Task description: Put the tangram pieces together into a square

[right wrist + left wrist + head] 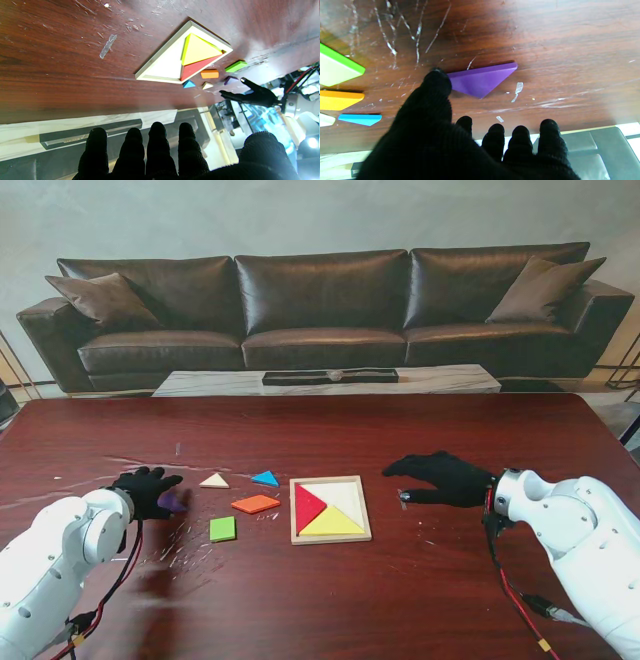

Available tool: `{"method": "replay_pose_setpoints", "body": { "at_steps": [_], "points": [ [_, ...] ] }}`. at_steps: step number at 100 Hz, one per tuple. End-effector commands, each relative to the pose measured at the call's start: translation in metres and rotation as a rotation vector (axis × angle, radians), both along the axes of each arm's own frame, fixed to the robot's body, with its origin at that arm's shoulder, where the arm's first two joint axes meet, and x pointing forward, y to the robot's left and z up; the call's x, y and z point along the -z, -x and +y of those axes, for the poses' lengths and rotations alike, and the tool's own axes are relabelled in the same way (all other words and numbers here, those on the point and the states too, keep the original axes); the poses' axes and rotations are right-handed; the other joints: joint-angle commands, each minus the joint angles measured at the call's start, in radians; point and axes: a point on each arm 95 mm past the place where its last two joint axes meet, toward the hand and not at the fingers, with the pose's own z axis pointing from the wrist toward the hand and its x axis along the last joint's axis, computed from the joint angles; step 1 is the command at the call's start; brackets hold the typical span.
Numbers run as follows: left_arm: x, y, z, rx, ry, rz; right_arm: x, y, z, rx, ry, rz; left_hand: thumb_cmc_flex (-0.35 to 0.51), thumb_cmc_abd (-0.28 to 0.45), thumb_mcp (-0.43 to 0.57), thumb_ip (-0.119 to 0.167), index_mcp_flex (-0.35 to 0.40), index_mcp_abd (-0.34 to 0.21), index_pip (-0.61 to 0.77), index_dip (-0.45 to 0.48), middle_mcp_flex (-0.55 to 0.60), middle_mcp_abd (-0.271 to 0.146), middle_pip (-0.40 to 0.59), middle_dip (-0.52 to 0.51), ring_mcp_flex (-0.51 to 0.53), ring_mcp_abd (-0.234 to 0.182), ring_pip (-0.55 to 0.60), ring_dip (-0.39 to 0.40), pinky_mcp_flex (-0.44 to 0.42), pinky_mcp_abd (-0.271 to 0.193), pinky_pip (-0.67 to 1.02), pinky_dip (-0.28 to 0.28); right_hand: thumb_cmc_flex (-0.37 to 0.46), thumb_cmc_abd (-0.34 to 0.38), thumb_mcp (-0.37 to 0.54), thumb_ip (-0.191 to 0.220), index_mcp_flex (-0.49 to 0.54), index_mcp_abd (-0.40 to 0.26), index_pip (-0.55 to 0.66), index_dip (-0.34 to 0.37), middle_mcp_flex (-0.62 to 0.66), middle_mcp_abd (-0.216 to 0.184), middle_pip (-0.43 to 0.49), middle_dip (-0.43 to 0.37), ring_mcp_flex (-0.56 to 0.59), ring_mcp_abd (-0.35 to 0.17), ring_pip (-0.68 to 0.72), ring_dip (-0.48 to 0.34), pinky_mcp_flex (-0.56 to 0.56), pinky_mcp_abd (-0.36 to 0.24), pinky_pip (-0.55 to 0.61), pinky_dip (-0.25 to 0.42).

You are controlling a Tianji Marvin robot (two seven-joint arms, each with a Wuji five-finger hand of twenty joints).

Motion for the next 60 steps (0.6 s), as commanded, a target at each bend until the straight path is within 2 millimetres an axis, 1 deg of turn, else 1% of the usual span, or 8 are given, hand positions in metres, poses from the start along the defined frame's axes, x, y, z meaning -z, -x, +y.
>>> {"method": "replay_pose_setpoints", "body": {
  "at_steps": [1, 16, 20, 35, 44, 51, 53, 60],
  "points": [
    [0.0, -0.003, 0.001, -0.007, 0.012, -0.002, 0.0, 0.002, 0.001, -0.013, 0.009, 0.0, -0.01, -0.033, 0.046, 0.037, -0.022, -0.006, 0.001, 0.036, -0.026, 0.031, -0.001, 0.023, 0.002, 0.017, 0.027, 0.009, 0.0, 0.011, 0.023, -0.017, 0.007, 0.001, -0.002, 0.021, 0.007, -0.021, 0.009, -0.015, 0.02, -0.011, 0.001, -0.003, 0.006, -0.01, -0.002, -0.019, -0.001, 0.006, 0.016, -0.029],
    [0.002, -0.003, -0.001, -0.012, 0.012, 0.014, 0.0, 0.002, 0.0, -0.013, 0.006, -0.001, -0.012, -0.036, 0.051, 0.036, -0.022, -0.004, 0.004, 0.057, -0.025, 0.039, 0.003, 0.033, 0.007, 0.033, 0.035, 0.011, 0.006, 0.013, 0.045, -0.018, 0.007, 0.003, -0.002, 0.021, 0.007, -0.021, 0.018, -0.024, 0.022, -0.013, 0.0, -0.002, 0.007, -0.011, -0.003, -0.02, -0.001, 0.006, 0.017, -0.03],
    [0.002, -0.003, -0.002, -0.014, 0.011, 0.016, 0.001, 0.002, 0.0, -0.013, 0.005, -0.001, -0.015, -0.038, 0.06, 0.035, -0.024, -0.005, 0.004, 0.079, -0.025, 0.041, 0.005, 0.047, 0.008, 0.039, 0.046, 0.012, 0.001, 0.016, 0.069, -0.021, 0.007, 0.005, -0.001, 0.022, 0.007, -0.02, 0.02, -0.025, 0.023, -0.013, 0.001, -0.002, 0.008, -0.011, -0.003, -0.02, 0.0, 0.007, 0.017, -0.03],
    [0.004, -0.001, -0.004, -0.024, 0.002, 0.036, 0.002, 0.003, 0.0, -0.011, 0.0, -0.002, -0.017, -0.039, 0.064, 0.033, -0.022, 0.001, 0.008, 0.101, -0.023, 0.055, 0.014, 0.067, 0.022, 0.073, 0.076, 0.021, 0.022, 0.017, 0.09, -0.024, 0.007, 0.006, -0.001, 0.021, 0.005, -0.021, 0.026, -0.033, 0.026, -0.014, 0.001, -0.002, 0.01, -0.011, -0.003, -0.02, 0.001, 0.01, 0.018, -0.031],
    [0.007, 0.002, -0.005, -0.026, -0.007, 0.044, 0.003, 0.003, 0.0, -0.007, -0.004, -0.001, -0.019, -0.039, 0.063, 0.032, -0.023, 0.006, 0.018, 0.125, -0.022, 0.052, 0.025, 0.095, 0.024, 0.07, 0.103, 0.028, 0.031, 0.016, 0.107, -0.022, 0.007, 0.009, -0.001, 0.022, 0.006, -0.021, 0.031, -0.037, 0.026, -0.013, 0.001, -0.002, 0.011, -0.011, -0.003, -0.02, 0.002, 0.013, 0.019, -0.031],
    [0.01, 0.005, -0.006, -0.026, -0.013, 0.049, 0.004, 0.004, 0.0, -0.005, -0.004, 0.002, -0.02, -0.041, 0.064, 0.031, -0.014, 0.009, 0.042, 0.145, -0.003, 0.048, 0.052, 0.123, 0.034, 0.054, 0.124, 0.033, 0.04, 0.014, 0.119, -0.02, 0.007, 0.009, -0.001, 0.021, 0.004, -0.02, 0.033, -0.04, 0.026, -0.012, 0.0, -0.001, 0.011, -0.013, -0.003, -0.02, 0.003, 0.014, 0.02, -0.031],
    [0.011, 0.005, -0.006, -0.026, -0.014, 0.05, 0.004, 0.004, 0.0, -0.005, -0.004, 0.003, -0.021, -0.04, 0.064, 0.031, -0.006, 0.01, 0.062, 0.154, 0.005, 0.043, 0.069, 0.134, 0.039, 0.043, 0.133, 0.034, 0.045, 0.013, 0.126, -0.018, 0.007, 0.009, -0.001, 0.021, 0.004, -0.02, 0.034, -0.042, 0.027, -0.011, 0.001, -0.001, 0.011, -0.012, -0.004, -0.02, 0.003, 0.015, 0.021, -0.031],
    [0.014, 0.007, -0.007, -0.032, -0.014, 0.055, 0.005, 0.004, -0.001, -0.002, -0.006, 0.004, -0.021, -0.039, 0.066, 0.029, 0.004, 0.016, 0.09, 0.16, 0.013, 0.038, 0.095, 0.144, 0.054, 0.033, 0.151, 0.037, 0.059, 0.013, 0.144, -0.012, 0.007, 0.01, -0.001, 0.021, 0.003, -0.02, 0.037, -0.045, 0.027, -0.011, 0.001, -0.001, 0.014, -0.011, -0.003, -0.02, 0.004, 0.017, 0.022, -0.031]
  ]
}}
